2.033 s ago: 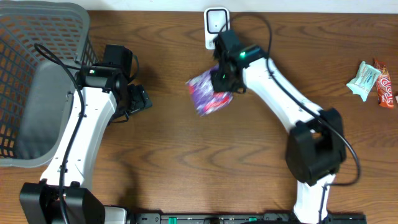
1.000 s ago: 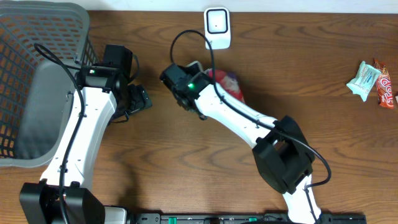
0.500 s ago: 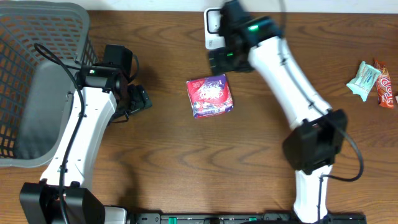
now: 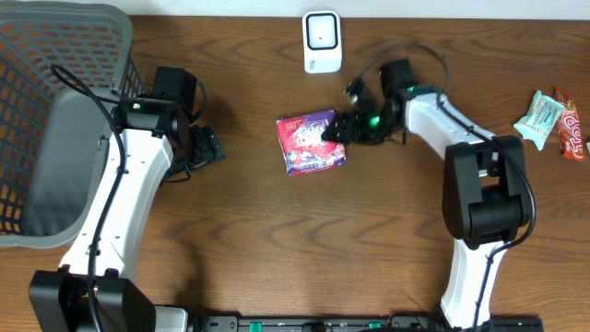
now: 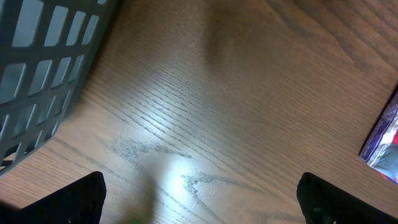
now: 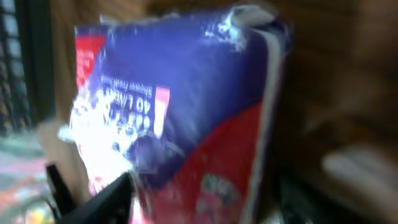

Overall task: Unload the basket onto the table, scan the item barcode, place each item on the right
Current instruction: 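Lift the purple pack and hold it over the scanner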

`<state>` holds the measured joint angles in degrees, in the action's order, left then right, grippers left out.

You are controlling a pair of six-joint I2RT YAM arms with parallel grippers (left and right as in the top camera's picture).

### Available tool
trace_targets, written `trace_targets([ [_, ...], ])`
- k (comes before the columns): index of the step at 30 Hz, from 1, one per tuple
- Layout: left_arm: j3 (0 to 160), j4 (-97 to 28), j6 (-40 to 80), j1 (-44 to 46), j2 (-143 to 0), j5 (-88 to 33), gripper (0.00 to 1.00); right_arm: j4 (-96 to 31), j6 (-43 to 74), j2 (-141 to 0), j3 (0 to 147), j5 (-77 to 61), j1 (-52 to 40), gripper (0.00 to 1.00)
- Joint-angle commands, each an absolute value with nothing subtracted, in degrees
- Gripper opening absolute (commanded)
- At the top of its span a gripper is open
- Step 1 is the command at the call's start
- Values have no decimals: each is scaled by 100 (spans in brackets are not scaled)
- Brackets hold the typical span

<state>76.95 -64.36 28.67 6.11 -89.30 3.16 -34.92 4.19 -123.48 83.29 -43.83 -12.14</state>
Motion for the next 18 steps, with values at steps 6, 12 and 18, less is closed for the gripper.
trace_targets([
  [6,7664,-6466,2917,591,-8982,392,98,-3044,1422,-12339,8178,-4963,-1343,1],
  [12,7664,-6466,2917,591,-8982,392,98,-2132,2541,-12248,9048,-5714,-1332,1],
  [18,7664,-6466,2917,591,-8982,392,98,-489,4051,-12248,9712,-4748,-1278,1],
])
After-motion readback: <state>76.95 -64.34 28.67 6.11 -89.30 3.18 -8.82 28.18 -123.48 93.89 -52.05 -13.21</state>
